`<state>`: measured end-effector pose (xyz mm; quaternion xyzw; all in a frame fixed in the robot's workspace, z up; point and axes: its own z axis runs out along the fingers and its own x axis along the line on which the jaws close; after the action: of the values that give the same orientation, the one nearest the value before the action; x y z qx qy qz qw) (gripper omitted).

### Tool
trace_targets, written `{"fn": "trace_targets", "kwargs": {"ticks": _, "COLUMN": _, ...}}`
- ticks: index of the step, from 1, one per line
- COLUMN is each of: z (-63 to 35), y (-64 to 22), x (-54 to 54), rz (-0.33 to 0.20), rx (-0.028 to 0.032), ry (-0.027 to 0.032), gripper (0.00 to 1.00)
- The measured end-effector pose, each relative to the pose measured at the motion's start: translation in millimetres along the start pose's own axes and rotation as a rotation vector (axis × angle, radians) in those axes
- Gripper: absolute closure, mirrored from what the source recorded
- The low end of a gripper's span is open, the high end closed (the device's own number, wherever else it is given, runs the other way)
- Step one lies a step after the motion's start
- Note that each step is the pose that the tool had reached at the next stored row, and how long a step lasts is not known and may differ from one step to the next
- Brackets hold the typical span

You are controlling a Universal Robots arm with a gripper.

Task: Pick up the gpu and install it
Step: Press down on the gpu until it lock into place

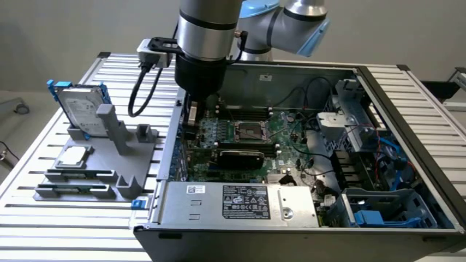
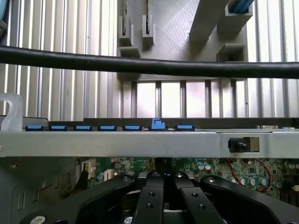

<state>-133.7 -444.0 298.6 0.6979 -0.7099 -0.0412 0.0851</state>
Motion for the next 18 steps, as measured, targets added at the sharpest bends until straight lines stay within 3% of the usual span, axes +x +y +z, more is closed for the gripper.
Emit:
{"fn": "trace_targets", "kwargs": {"ticks": 9, "z": 1.6, "y": -0.3, "x": -0.1, "rz": 0.003, "rx": 0.0000, "ry": 0.0084, "gripper": 0.89}}
{"fn": "trace_targets", "kwargs": {"ticks": 18, "z": 3.4, "y": -0.6, "x": -0.3, "rz": 0.010, "rx": -0.0004, "ry": 0.0111, "gripper": 0.89}}
